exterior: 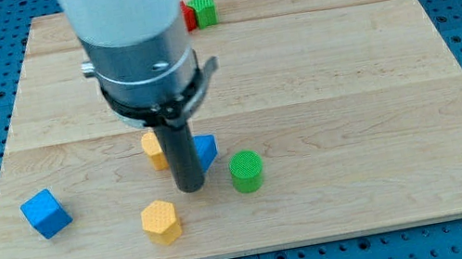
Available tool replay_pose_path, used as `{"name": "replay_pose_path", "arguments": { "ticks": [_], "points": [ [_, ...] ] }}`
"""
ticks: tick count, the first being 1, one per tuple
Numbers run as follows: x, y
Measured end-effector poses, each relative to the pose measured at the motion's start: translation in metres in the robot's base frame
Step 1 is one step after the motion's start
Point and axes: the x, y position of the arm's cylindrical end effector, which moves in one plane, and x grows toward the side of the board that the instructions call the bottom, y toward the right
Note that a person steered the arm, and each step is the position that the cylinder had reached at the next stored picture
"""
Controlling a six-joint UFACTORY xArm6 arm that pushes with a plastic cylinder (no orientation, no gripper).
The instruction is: Place the yellow hexagon to the top right side of the blue cube
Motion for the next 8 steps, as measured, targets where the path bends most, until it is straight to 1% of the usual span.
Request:
{"name": "replay_pose_path", "arguments": {
  "ticks": [1, 2, 3, 4, 5, 6, 8],
  "points": [
    [0.041, 0.005],
    [0.056, -0.011],
    [0.012, -0.088],
    [0.005, -0.095],
    [-0.003, -0.03],
    [-0.018, -0.016],
    [-0.021, -0.014]
  ]
}}
